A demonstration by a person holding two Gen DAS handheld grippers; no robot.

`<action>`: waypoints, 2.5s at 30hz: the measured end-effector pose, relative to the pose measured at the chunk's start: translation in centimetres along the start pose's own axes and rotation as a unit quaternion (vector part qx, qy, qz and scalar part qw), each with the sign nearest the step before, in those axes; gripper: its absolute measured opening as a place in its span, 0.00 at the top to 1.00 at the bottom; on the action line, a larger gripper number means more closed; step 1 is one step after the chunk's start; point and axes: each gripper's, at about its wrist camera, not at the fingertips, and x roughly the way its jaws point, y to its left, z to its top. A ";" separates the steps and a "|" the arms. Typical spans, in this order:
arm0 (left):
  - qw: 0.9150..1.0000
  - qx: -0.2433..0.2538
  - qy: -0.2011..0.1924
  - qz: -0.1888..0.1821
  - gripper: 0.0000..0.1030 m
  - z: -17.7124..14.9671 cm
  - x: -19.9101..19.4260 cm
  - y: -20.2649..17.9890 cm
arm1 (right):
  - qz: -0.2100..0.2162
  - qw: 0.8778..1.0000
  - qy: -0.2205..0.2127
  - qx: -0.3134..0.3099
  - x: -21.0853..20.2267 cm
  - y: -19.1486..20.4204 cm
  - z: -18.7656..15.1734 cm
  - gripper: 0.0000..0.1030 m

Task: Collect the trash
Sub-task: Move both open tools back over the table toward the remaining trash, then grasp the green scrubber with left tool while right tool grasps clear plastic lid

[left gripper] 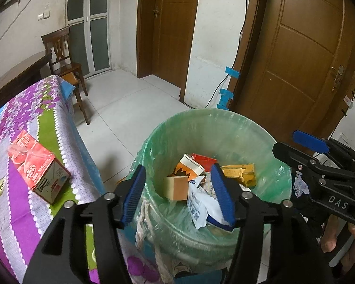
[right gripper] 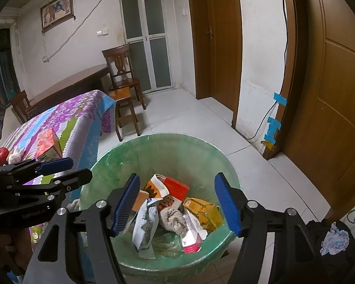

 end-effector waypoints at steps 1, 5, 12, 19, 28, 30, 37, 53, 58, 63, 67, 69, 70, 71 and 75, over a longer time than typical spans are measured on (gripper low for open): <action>1.000 0.002 -0.001 0.000 0.38 -0.1 -0.3 0.0 | 0.003 1.000 -0.004 0.001 -0.3 0.2 -0.1 0.31; 1.000 0.013 -0.011 0.005 0.28 -1.2 -2.4 0.6 | 0.020 1.000 -0.018 0.002 -1.8 1.2 -0.7 0.23; 0.999 0.014 -0.018 0.031 0.12 -5.5 -7.2 4.9 | 0.070 0.997 -0.034 -0.024 -4.2 6.3 -2.5 0.10; 0.998 -0.027 -0.044 0.036 0.06 -9.9 -12.6 10.3 | 0.120 0.990 -0.045 -0.059 -6.0 12.9 -3.2 0.05; 0.989 -0.030 -0.070 0.129 0.06 -15.6 -20.5 17.7 | 0.174 0.978 -0.035 -0.106 -7.3 20.9 -4.5 0.05; 0.984 -0.046 -0.064 0.161 0.06 -17.3 -22.5 20.8 | 0.186 0.976 -0.027 -0.113 -7.1 22.7 -5.0 0.05; 0.968 -0.120 -0.030 0.217 0.07 -21.6 -26.4 29.0 | 0.224 0.964 0.000 -0.140 -5.9 27.6 -6.5 0.05; 0.974 -0.134 0.044 0.177 0.53 -23.3 -23.6 31.5 | 0.296 0.921 0.100 -0.233 0.7 43.8 -5.0 0.40; 0.974 -0.143 0.044 0.169 0.60 -23.2 -23.6 31.6 | 0.278 0.916 0.129 -0.259 4.7 48.1 -4.2 0.40; 0.975 -0.150 0.036 0.161 0.67 -23.2 -23.6 31.7 | 0.253 0.915 0.140 -0.280 7.1 50.9 -3.7 0.40; 0.975 -0.151 0.033 0.161 0.69 -23.1 -23.5 31.5 | 0.240 0.916 0.139 -0.289 7.8 51.8 -3.5 0.41; 0.975 -0.151 0.032 0.161 0.71 -23.1 -23.4 31.4 | 0.236 0.916 0.141 -0.292 8.1 52.0 -3.5 0.46; 0.975 -0.152 0.032 0.160 0.72 -23.1 -23.4 31.4 | 0.234 0.916 0.142 -0.294 8.4 52.0 -3.5 0.47; 0.975 -0.153 0.031 0.160 0.73 -23.1 -23.4 31.3 | 0.233 0.916 0.141 -0.295 8.5 52.1 -3.6 0.49; 0.974 -0.155 0.028 0.160 0.76 -23.1 -23.4 31.1 | 0.231 0.917 0.135 -0.296 8.5 51.9 -3.6 0.59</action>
